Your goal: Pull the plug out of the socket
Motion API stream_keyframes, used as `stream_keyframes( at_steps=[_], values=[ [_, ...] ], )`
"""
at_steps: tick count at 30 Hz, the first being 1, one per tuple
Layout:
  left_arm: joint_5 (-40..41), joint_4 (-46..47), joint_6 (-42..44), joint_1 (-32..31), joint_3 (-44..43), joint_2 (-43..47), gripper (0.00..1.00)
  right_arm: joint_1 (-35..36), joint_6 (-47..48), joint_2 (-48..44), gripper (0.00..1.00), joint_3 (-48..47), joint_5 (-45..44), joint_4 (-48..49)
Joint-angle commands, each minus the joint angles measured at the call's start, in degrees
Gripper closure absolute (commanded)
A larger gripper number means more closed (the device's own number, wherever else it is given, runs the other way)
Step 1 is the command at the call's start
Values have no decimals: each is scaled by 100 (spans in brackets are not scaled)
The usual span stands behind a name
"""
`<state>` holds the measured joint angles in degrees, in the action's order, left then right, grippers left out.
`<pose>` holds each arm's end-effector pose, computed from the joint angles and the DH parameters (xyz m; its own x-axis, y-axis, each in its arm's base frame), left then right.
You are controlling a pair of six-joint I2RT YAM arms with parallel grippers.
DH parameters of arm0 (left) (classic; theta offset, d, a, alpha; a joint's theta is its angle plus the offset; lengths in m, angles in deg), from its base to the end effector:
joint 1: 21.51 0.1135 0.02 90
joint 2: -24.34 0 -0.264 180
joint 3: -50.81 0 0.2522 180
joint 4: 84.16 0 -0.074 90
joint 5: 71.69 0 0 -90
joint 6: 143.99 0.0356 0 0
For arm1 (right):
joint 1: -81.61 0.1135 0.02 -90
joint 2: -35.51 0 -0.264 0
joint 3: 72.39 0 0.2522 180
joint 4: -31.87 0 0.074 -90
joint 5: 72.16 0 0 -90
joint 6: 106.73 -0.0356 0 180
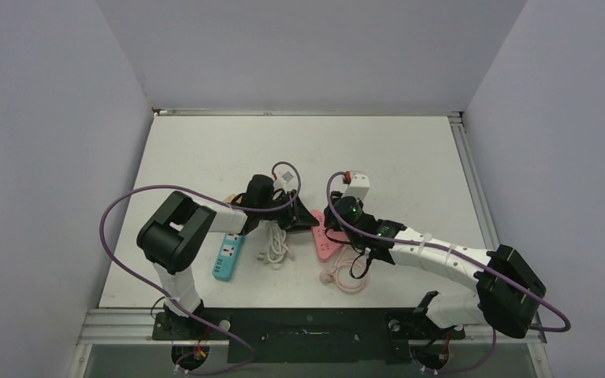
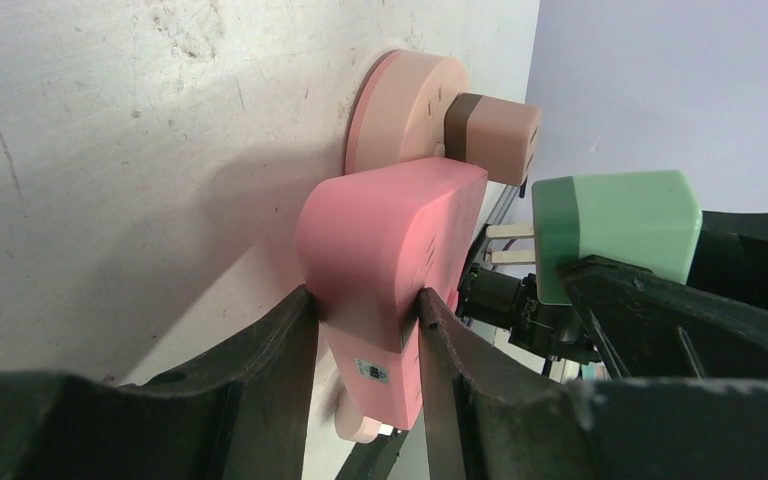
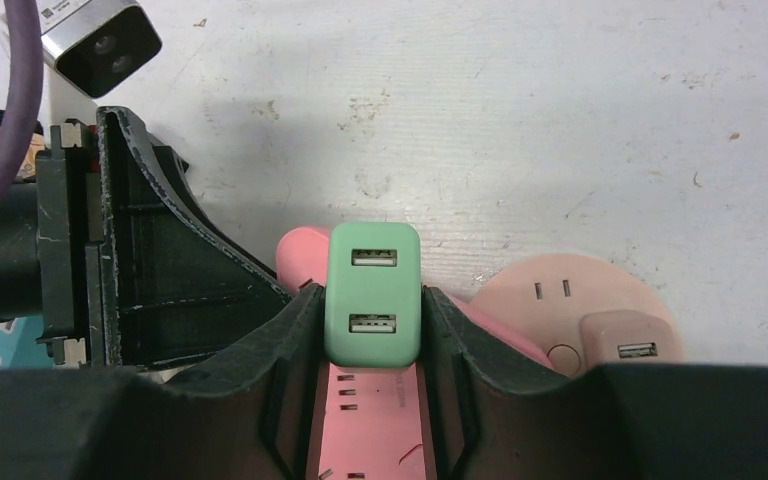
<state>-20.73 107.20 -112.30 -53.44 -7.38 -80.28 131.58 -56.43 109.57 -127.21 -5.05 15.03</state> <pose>0.2798 -0.2008 0.1278 -0.9780 -0.1693 -0.1220 0.0307 0.4616 -0.8865 0.1855 0.1993 0.2213 -0.6129 0.1853 -0.7681 -0.1452 0.9291 0.3400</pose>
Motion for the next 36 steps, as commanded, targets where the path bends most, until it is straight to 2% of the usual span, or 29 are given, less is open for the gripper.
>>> stream_keyframes(
  at_steps=[1, 7, 12, 19, 28, 33, 36],
  values=[
    [152, -451, 337, -55, 12, -9, 87, 41, 16, -144, 95, -35, 11, 325],
    [191, -565, 437, -60, -50, 60, 82, 164, 256, -222, 95, -134, 129, 429],
    [274, -771, 605, -60, -127, 149, 79, 914, 896, -122, 95, -364, 63, 775],
    [252, -768, 584, -60, -128, 119, 79, 1787, 1508, 375, 95, -528, 364, 1675],
    [221, -703, 533, -60, -115, 138, 79, 2069, 1540, 1282, 95, -795, 660, 2277],
    [210, -684, 524, -60, -110, 126, 79, 2075, 1599, 1952, 90, -1129, 845, 2524],
    [208, -685, 530, -59, -110, 129, 79, 2086, 1628, 2261, 80, -1316, 872, 2580]
  ],
)
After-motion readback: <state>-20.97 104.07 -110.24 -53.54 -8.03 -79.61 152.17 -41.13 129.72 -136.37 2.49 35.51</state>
